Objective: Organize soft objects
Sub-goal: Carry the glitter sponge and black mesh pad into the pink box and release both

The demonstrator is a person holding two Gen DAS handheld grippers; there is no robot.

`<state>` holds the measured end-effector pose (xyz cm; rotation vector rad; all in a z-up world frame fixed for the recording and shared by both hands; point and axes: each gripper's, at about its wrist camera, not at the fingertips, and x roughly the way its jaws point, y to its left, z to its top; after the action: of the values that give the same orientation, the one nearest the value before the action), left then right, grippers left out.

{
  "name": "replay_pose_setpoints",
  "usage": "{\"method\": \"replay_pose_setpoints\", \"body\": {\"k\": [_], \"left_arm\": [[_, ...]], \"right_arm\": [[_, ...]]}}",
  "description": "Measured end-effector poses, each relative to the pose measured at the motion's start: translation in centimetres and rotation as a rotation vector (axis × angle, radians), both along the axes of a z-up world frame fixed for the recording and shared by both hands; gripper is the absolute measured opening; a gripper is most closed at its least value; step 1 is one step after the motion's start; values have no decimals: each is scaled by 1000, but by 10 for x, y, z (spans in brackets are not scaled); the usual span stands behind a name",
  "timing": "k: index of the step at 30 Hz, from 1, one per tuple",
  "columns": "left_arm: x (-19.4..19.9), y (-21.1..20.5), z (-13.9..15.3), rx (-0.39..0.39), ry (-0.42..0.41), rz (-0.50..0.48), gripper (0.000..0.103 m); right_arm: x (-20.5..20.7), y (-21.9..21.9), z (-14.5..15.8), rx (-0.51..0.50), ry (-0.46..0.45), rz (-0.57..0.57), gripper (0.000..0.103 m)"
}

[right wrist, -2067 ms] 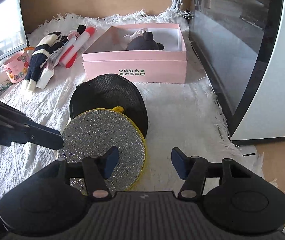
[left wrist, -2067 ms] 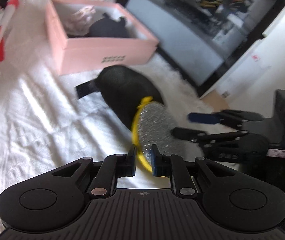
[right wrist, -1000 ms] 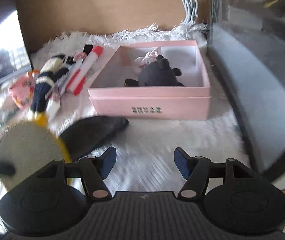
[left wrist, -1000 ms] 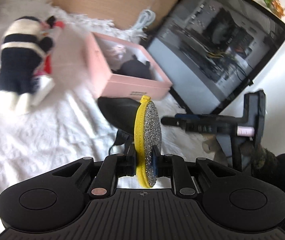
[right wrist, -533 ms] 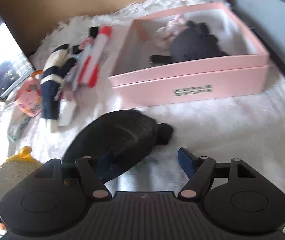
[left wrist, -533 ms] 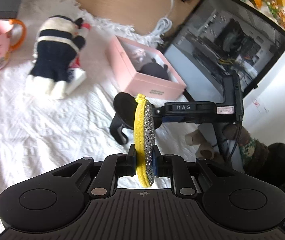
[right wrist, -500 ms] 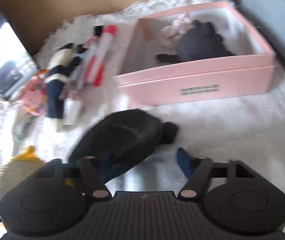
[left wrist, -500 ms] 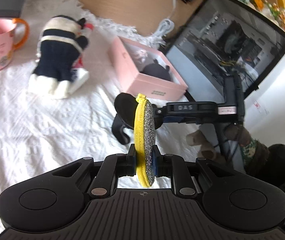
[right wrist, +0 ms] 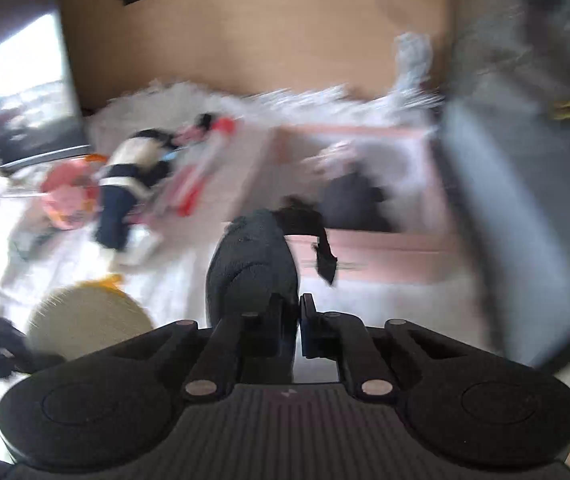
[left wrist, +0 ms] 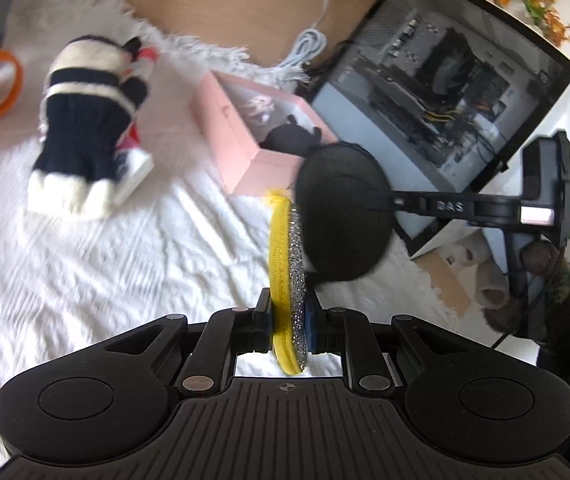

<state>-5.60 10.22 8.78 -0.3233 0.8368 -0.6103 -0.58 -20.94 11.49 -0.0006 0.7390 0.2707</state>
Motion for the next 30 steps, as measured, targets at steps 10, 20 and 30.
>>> {"method": "replay_pose_setpoints", "body": {"k": [10,20,30], "left_arm": [[51,-19,31,-39,-94,-51,17],[182,-80,96,-130,-190,64,21],[218,-114,8,135,4,214,21]], "right_arm": [[-66,-50,7,-9,-32,-136,8],[-94,-50,31,-11,-154,-174,8],[-56,-30,48,-48,-202,-171,8]]}}
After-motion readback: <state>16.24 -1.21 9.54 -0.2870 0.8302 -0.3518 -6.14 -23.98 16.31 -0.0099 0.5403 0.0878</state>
